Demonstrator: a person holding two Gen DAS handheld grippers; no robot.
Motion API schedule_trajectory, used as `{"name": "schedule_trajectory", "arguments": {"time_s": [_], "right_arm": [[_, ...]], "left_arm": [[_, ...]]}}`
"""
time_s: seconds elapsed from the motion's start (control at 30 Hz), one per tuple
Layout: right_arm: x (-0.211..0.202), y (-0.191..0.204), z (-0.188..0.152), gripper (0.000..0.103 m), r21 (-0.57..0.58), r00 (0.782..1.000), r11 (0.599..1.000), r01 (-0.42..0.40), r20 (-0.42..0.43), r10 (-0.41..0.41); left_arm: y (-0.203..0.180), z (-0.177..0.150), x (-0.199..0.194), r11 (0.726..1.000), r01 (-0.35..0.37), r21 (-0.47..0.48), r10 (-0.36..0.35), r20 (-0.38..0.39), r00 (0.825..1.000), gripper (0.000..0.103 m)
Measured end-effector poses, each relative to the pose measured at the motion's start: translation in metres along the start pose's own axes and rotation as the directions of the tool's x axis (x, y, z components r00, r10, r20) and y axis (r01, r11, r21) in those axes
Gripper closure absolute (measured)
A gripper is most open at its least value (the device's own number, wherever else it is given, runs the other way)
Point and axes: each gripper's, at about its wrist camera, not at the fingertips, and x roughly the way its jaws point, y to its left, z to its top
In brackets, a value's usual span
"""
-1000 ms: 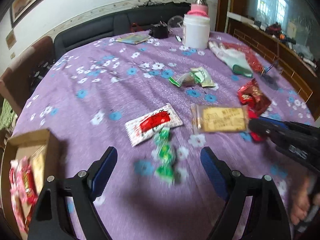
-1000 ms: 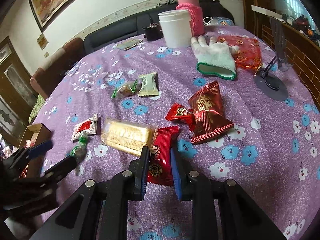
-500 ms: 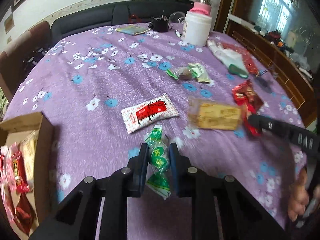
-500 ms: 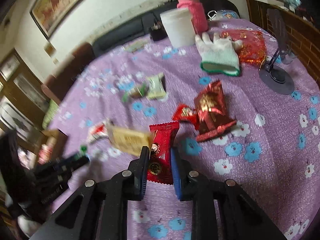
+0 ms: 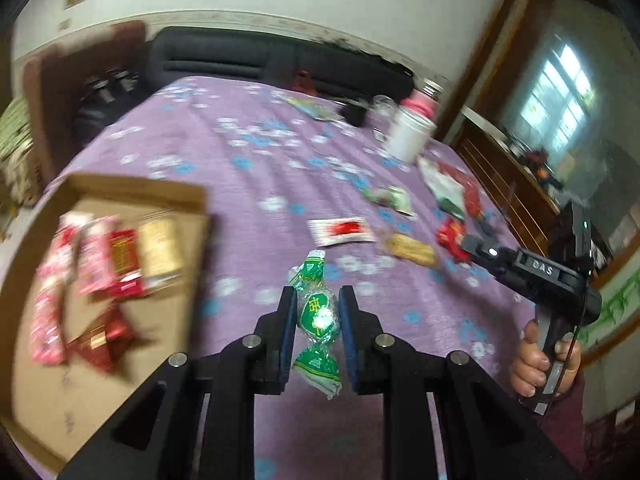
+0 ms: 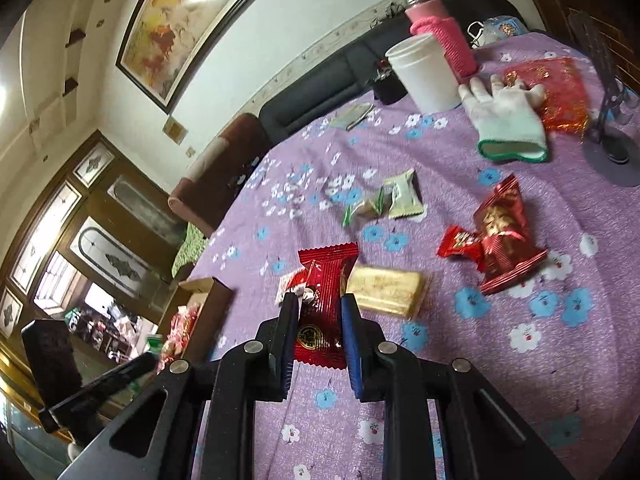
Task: Organize snacks
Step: 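Carry both snacks over the cardboard box and open both tools to drop them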
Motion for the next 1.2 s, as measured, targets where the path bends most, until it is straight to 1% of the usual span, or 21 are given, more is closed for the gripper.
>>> {"name": "schedule_trajectory", "arguments": {"time_s": [0.13, 0.2, 0.27, 0.3, 0.4, 0.47, 0.53, 0.6, 0.63, 0.73, 0.9, 0.97, 1.03, 1.1, 1.13, 1.2], "right_arm": [[0.011, 0.004, -0.008, 0.08, -0.016, 0.999, 0.999, 0.035, -0.025, -0.035], [0.019, 0.006, -0.013, 0.08, -0.029, 0.997, 0.997, 0.068, -0.042, -0.07], [0.026, 0.014, -0.015, 0.08, -0.045, 0.993, 0.994, 0.102, -0.056, -0.104], [0.028, 0.021, -0.018, 0.08, -0.052, 0.992, 0.993, 0.105, -0.063, -0.108], [0.036, 0.06, -0.027, 0.08, -0.11, 0.993, 0.991, 0.073, -0.087, -0.083], [0.045, 0.098, -0.036, 0.08, -0.167, 0.992, 0.986, 0.018, -0.122, -0.039], [0.059, 0.13, -0.043, 0.08, -0.224, 0.987, 0.974, -0.017, -0.161, -0.019], [0.074, 0.16, -0.054, 0.079, -0.273, 0.979, 0.961, -0.054, -0.205, -0.003], [0.086, 0.179, -0.061, 0.079, -0.303, 0.971, 0.95, -0.077, -0.24, 0.002], [0.113, 0.217, -0.078, 0.079, -0.368, 0.954, 0.924, -0.103, -0.299, -0.013], [0.152, 0.26, -0.108, 0.079, -0.44, 0.923, 0.887, -0.142, -0.382, -0.042], [0.169, 0.272, -0.123, 0.079, -0.466, 0.903, 0.872, -0.152, -0.423, -0.069], [0.181, 0.278, -0.134, 0.079, -0.474, 0.888, 0.866, -0.158, -0.452, -0.086], [0.189, 0.28, -0.142, 0.079, -0.484, 0.878, 0.862, -0.149, -0.465, -0.11], [0.194, 0.28, -0.144, 0.079, -0.49, 0.874, 0.86, -0.142, -0.469, -0.123], [0.2, 0.28, -0.146, 0.079, -0.5, 0.874, 0.857, -0.128, -0.465, -0.141]], "left_arm": [[0.054, -0.014, -0.023, 0.991, -0.068, -0.111, 0.069, 0.008, 0.998, 0.083], [0.083, -0.023, -0.035, 0.98, -0.104, -0.167, 0.107, 0.01, 0.994, 0.083], [0.104, -0.031, -0.042, 0.969, -0.143, -0.2, 0.147, 0.004, 0.989, 0.082], [0.115, -0.035, -0.044, 0.962, -0.169, -0.213, 0.172, -0.004, 0.985, 0.082], [0.136, -0.041, -0.049, 0.949, -0.203, -0.239, 0.206, -0.016, 0.978, 0.082], [0.146, -0.044, -0.049, 0.943, -0.216, -0.252, 0.217, -0.023, 0.976, 0.082], [0.156, -0.044, -0.047, 0.937, -0.229, -0.263, 0.226, -0.043, 0.973, 0.082], [0.162, -0.044, -0.04, 0.935, -0.232, -0.269, 0.222, -0.068, 0.973, 0.082], [0.164, -0.045, -0.038, 0.933, -0.236, -0.271, 0.223, -0.079, 0.972, 0.082], [0.175, -0.046, -0.03, 0.923, -0.258, -0.285, 0.234, -0.115, 0.965, 0.082], [0.188, -0.046, -0.029, 0.907, -0.292, -0.304, 0.265, -0.127, 0.956, 0.081], [0.191, -0.047, -0.032, 0.907, -0.273, -0.322, 0.245, -0.123, 0.962, 0.075], [0.193, -0.049, -0.038, 0.905, -0.26, -0.336, 0.237, -0.11, 0.965, 0.055], [0.192, -0.05, -0.05, 0.903, -0.256, -0.344, 0.244, -0.078, 0.966, 0.048], [0.192, -0.05, -0.055, 0.902, -0.255, -0.348, 0.247, -0.067, 0.967, 0.045], [0.191, -0.052, -0.068, 0.901, -0.248, -0.355, 0.251, -0.037, 0.967, 0.043]]}}
